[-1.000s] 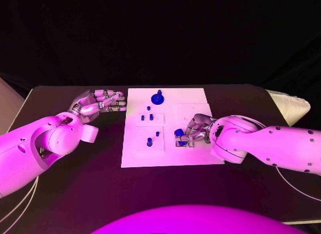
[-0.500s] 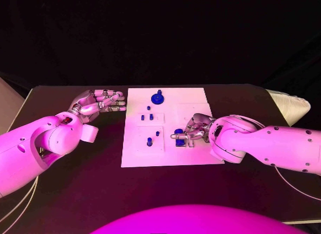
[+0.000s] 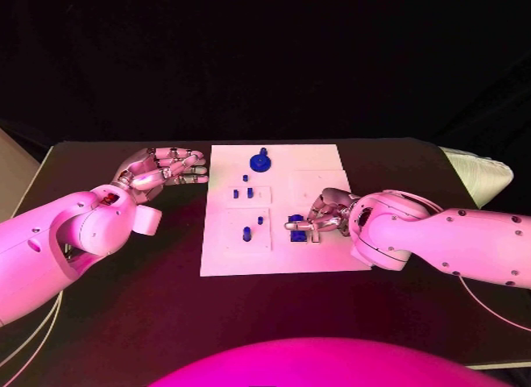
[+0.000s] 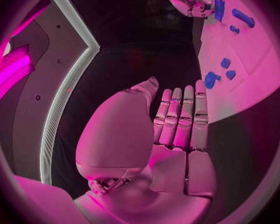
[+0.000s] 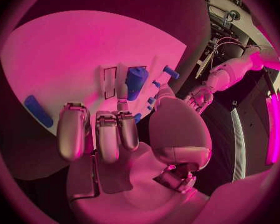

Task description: Assemble the parts on the task board

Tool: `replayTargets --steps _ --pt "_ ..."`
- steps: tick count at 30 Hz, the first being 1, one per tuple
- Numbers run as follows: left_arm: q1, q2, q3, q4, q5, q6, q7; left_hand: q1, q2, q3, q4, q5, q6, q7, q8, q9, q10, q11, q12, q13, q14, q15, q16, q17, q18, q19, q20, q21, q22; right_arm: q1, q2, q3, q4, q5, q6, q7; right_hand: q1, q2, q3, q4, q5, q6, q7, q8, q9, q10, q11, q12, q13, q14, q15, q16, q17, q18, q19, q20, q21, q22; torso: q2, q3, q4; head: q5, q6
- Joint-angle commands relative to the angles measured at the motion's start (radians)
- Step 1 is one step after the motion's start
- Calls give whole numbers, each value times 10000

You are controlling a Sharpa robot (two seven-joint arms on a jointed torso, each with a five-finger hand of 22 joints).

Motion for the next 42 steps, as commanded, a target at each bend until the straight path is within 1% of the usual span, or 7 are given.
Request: replayTargets --steps 1,10,14,18,23,34,42 --pt "-10 2 5 21 52 153 36 32 14 -68 7 -26 34 2 -52 -14 -3 -11 -57 6 62 41 -48 17 54 68 -6 -58 -8 -12 -88 0 45 -278 161 98 80 165 109 15 16 -96 1 65 20 642 -52 -16 2102 1042 -65 40 2635 -200 669 -58 32 1333 -1 2 6 9 -22" --pt "-11 0 5 13 53 154 30 32 14 -68 7 -26 34 2 -52 -14 -3 -11 -57 6 62 41 -48 17 54 68 -6 -58 -8 -14 -280 5 99 -445 9 185 168 329 183 6 168 -89 -7 89 32 644 -58 -18 2104 1042 -69 40 2635 -205 675 -60 56 1352 -2 1 2 13 -24" --pt "-11 0 5 9 53 149 28 32 14 -68 7 -26 34 2 -52 -14 -3 -11 -57 6 62 41 -48 17 54 68 -6 -58 -8 -15 -334 6 102 -415 111 388 971 552 317 -38 151 -113 -19 125 49 653 -68 -14 2118 1042 -83 40 2635 -205 675 -69 45 1366 3 1 3 19 -30" --pt "-12 0 5 7 53 149 26 34 27 -71 14 -25 34 5 -57 -22 -17 -6 -61 5 54 46 -81 20 54 72 -2 -76 -25 -18 -346 7 126 -346 285 564 1947 490 316 -58 6 -115 -26 150 50 656 -76 -17 2127 1042 -86 40 2635 -207 677 -75 50 1387 -1 -4 -5 24 -35" --pt "-12 6 5 8 53 152 21 34 27 -71 14 -25 34 5 -57 -22 -17 -6 -61 5 54 46 -81 20 54 72 -2 -76 -25 -29 -339 7 172 -286 409 682 2623 405 424 -61 -364 -8 -71 247 69 668 -113 -2 2146 1042 -114 40 2635 -216 685 -94 91 1425 -5 -8 -2 18 -45" --pt "-13 -4 5 4 54 154 4 35 43 -69 20 -25 38 5 -57 -26 -20 -5 -59 5 56 48 -97 23 54 76 0 -85 -34 -83 -325 7 181 -385 497 618 3156 264 567 -68 -629 38 -95 307 63 684 -137 16 2164 1042 -134 40 2635 -236 702 -115 185 1489 -3 -8 -2 22 -70" --pt "-13 4 4 -3 54 162 -7 31 50 -70 26 -25 40 6 -57 -28 -21 -5 -58 6 58 49 -106 25 54 79 1 -91 -40 -173 -129 7 -14 -846 -60 269 3368 790 786 -55 -595 138 -159 380 51 735 -190 95 2221 1042 -175 40 2635 -240 712 -147 211 1517 1 0 11 7 -62"
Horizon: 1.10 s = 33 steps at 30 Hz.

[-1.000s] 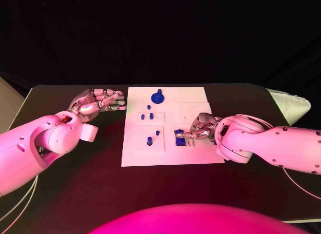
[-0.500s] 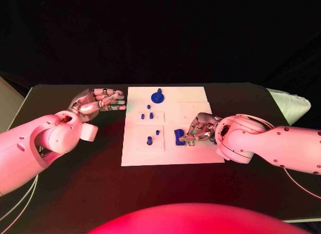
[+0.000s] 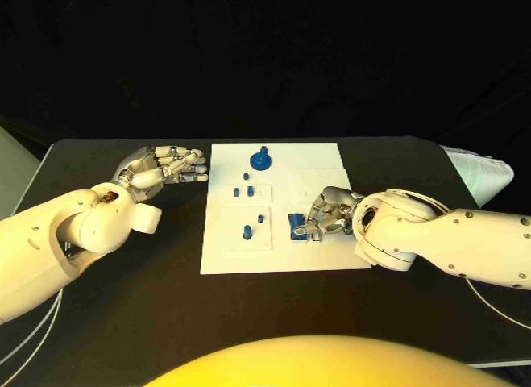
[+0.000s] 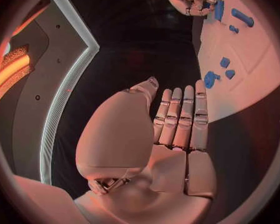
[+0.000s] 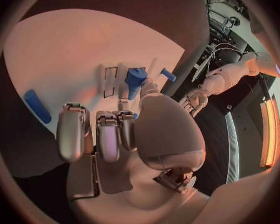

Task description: Assemble the parts on the task board

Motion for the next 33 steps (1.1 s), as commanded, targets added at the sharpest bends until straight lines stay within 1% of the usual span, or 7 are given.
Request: replayTargets --steps 1,8,18,20,25,30,33 --pt "-11 18 5 7 52 159 29 31 50 -43 -2 -25 41 7 -57 -16 -21 -5 -59 5 21 12 -56 11 55 79 1 -52 -15 -66 68 -33 -132 -423 -225 -273 28 264 67 -10 35 58 -13 73 -10 693 -89 34 2217 1041 -105 40 2629 -86 713 -75 74 1518 6 6 11 -10 0" --pt "-14 22 5 -2 53 170 12 18 62 -46 13 -25 43 9 -58 -19 -22 -3 -57 6 24 13 -67 14 55 82 3 -59 -22 -80 160 -33 -260 -443 -298 -235 18 350 84 2 44 65 -17 78 -16 706 -98 56 2232 1041 -113 40 2629 -89 717 -82 90 1528 1 2 1 -8 -11" --pt "-16 18 5 -6 53 180 -7 18 62 -46 13 -25 43 9 -58 -19 -22 -3 -57 6 24 13 -67 14 55 82 3 -59 -22 -83 70 -32 -194 -114 -286 31 -281 210 -142 15 151 29 13 75 -42 700 -76 39 2226 1041 -101 40 2629 -86 714 -84 55 1522 3 0 -2 4 -13" --pt "-17 18 4 -9 53 181 -8 18 62 -46 13 -25 43 9 -58 -19 -22 -3 -57 6 24 13 -67 14 55 82 3 -59 -22 -83 -13 -29 -118 60 -584 197 -480 142 -258 16 329 -248 111 -111 -135 712 -1 61 2244 1041 -50 40 2629 -89 714 -57 49 1527 -1 3 0 3 -1" --pt "-21 15 4 -15 56 180 -5 4 74 -50 29 -25 45 11 -60 -23 -24 -2 -57 6 27 15 -80 17 55 86 5 -67 -29 -81 -244 21 71 565 -1200 575 -760 24 -385 21 358 -783 348 -584 -332 764 199 162 2312 1041 113 40 2629 -104 726 55 89 1560 0 4 -11 5 13" --pt "-25 12 4 -29 67 171 7 4 74 -50 29 -25 45 11 -60 -23 -24 -2 -57 6 27 15 -80 17 55 86 5 -67 -29 -1 -570 148 270 1316 -1555 880 -820 22 -401 27 362 -816 380 -649 -356 770 232 175 2321 1041 144 40 2629 -102 725 81 76 1557 -4 4 -21 -32 58" --pt "-28 7 4 -39 91 157 8 4 74 -50 29 -25 45 11 -60 -23 -24 -2 -57 6 27 15 -80 17 55 86 5 -67 -29 164 -866 196 357 1824 -1633 854 -821 173 -354 11 405 -794 399 -699 -372 768 254 173 2321 1041 170 40 2629 -96 721 110 48 1549 -10 0 -18 -71 69"
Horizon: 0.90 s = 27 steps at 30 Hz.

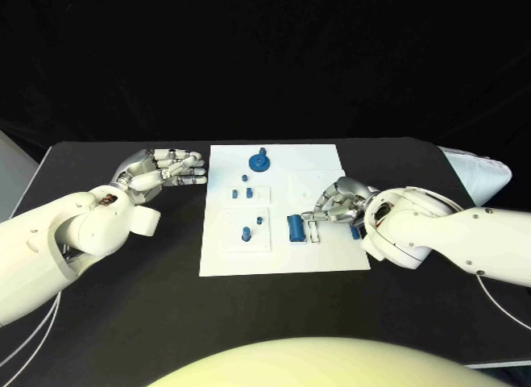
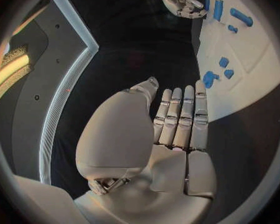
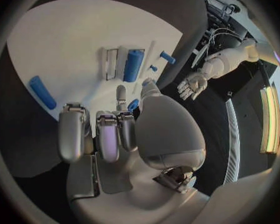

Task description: Assemble the parts on the task board

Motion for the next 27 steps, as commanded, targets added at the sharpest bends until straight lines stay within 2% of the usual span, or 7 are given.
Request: replayTargets --steps 1,4,8,13,16,21,27 --pt "-16 3 5 6 90 133 57 4 74 -51 30 -26 45 11 -60 -14 -24 -2 -57 6 28 15 -35 9 55 86 5 -67 -8 147 -271 32 76 1054 -473 347 2 76 -6 -32 28 -28 29 -37 -10 778 79 31 2323 1042 92 40 2632 -97 723 64 -6 1553 -10 -5 -5 -41 24" --pt "-17 -4 4 6 100 117 59 -5 75 -58 40 -26 42 10 -63 -19 -27 -2 -56 7 31 16 -50 13 55 91 6 -76 -17 295 -635 49 73 1142 -141 190 70 155 25 -53 41 0 32 -62 -17 769 86 15 2314 1042 100 40 2632 -96 722 79 -7 1555 -13 -16 -15 -61 36" --pt "-17 -17 4 14 107 104 57 -5 75 -58 40 -26 42 10 -63 -19 -27 -2 -56 7 31 16 -50 13 55 91 6 -76 -17 480 -1112 53 -162 671 971 -38 771 294 251 -158 73 127 30 -188 -64 740 85 -34 2288 1042 106 40 2632 -90 719 111 -10 1569 -16 -21 -22 -128 50" --pt "-18 -22 3 17 111 98 61 -5 75 -58 40 -26 42 10 -63 -19 -27 -2 -56 7 31 16 -50 13 55 91 6 -76 -17 548 -1451 28 -378 -252 2001 -265 1096 259 420 -121 -185 245 19 -273 -108 747 77 -23 2297 1042 102 40 2632 -105 729 116 69 1615 -6 9 -17 -197 78" --pt "-19 -24 3 28 111 105 61 -5 75 -58 40 -26 42 10 -63 -19 -27 -2 -56 7 31 16 -50 13 55 91 6 -76 -17 544 -1602 -14 -369 -695 2412 -401 1155 268 467 -101 -203 341 -5 -272 -116 744 60 -31 2293 1042 91 40 2632 -108 731 114 87 1626 -5 5 2 -256 78" --pt "-21 -29 3 40 112 104 59 -5 75 -58 40 -26 42 10 -63 -19 -27 -2 -56 7 31 16 -50 13 55 91 6 -76 -17 434 -1757 -74 -281 -1200 2650 -600 1164 243 494 -71 -246 503 -50 -252 -123 746 24 -32 2292 1042 66 40 2632 -112 736 105 114 1642 1 3 -12 -393 91" --pt "-24 -39 2 49 112 110 52 -5 75 -58 40 -26 42 10 -63 -19 -27 -2 -56 7 31 16 -50 13 55 91 6 -76 -17 217 -1806 -104 -157 -1506 2466 -794 1125 206 490 -53 -247 596 -76 -238 -126 752 2 -25 2297 1042 48 40 2632 -112 737 93 115 1646 -1 3 3 -478 101"
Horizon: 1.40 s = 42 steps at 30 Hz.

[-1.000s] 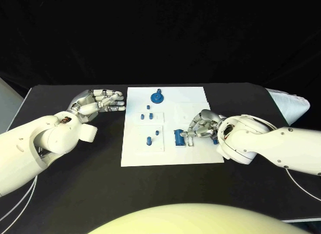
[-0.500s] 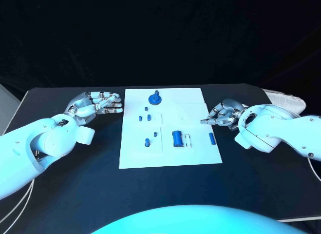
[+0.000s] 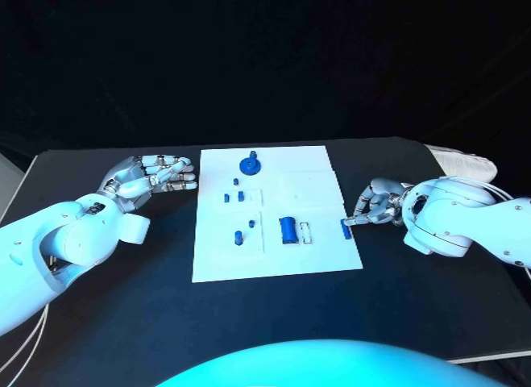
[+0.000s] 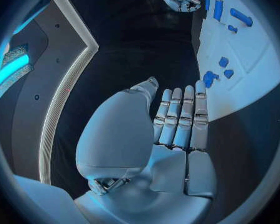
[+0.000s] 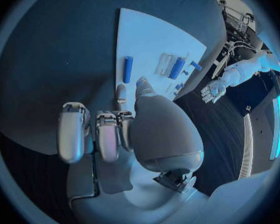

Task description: Assemble the parts on the task board

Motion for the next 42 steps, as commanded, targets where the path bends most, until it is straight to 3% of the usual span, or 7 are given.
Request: replayTargets --steps 1,13,29,34,37,39,42 --pt "-14 -3 4 27 70 115 52 -5 76 -31 13 -26 42 10 -63 -10 -27 -2 -56 7 31 16 -52 15 55 91 6 -34 -9 -87 13 -4 75 -692 239 -314 38 -57 58 18 -31 84 -6 -5 -11 751 2 -25 2295 1044 -23 41 2633 -111 737 61 36 1641 1 0 10 -53 2" --pt "-26 -8 4 33 70 144 21 -10 80 -40 24 -26 44 3 -66 -17 -25 -5 -52 9 41 15 -73 23 56 100 8 -47 -23 -386 394 -15 13 -1057 -82 -482 -130 -98 50 32 27 218 -48 13 -17 764 -34 -7 2307 1044 -52 41 2633 -112 740 37 43 1649 1 -13 21 -29 -74" --pt "-30 -50 4 36 70 147 11 -10 80 -40 24 -26 44 3 -66 -17 -25 -5 -52 9 41 15 -73 23 56 100 8 -47 -23 -619 801 -16 -414 -1560 -218 -562 -21 -122 127 -13 81 258 -88 11 -24 755 -71 -28 2296 1044 -82 41 2633 -108 738 15 24 1645 9 7 7 7 -165" --pt "-32 -45 4 34 70 154 8 -10 80 -40 24 -26 44 3 -66 -17 -25 -5 -52 9 41 15 -73 23 56 100 8 -47 -23 -636 983 -16 -471 -1629 -421 -550 237 -129 290 -47 175 265 -113 -17 -43 746 -97 -47 2286 1044 -111 41 2633 -106 735 -15 7 1643 8 9 15 3 -181" --pt "-34 -47 4 31 70 154 5 -15 87 -51 39 -26 44 7 -70 -26 -32 -4 -52 9 53 14 -100 32 57 112 9 -63 -40 -639 1033 -15 -473 -1661 -529 -552 794 -83 858 -89 -3 264 -147 -91 -98 745 -128 -49 2288 1044 -149 41 2633 -104 735 -64 -5 1646 2 1 18 2 -185" --pt "-35 -51 4 30 70 154 4 -15 87 -51 39 -26 44 7 -70 -26 -32 -4 -52 9 53 14 -100 32 57 112 9 -63 -40 -640 1046 -15 -463 -1672 -596 -554 1130 -243 1392 -96 595 277 -161 -161 -152 745 -149 -49 2292 1044 -167 41 2633 -108 738 -81 1 1658 2 -3 23 0 -193" --pt "-36 -57 4 32 70 155 2 -15 87 -51 39 -26 44 7 -70 -26 -32 -4 -52 9 53 14 -100 32 57 112 9 -63 -40 -641 1031 -15 -404 -1655 -716 -548 1122 -671 2421 -14 1383 352 -155 -223 -202 746 -148 -47 2299 1044 -162 41 2633 -113 745 -88 9 1678 -1 -11 13 18 -190"
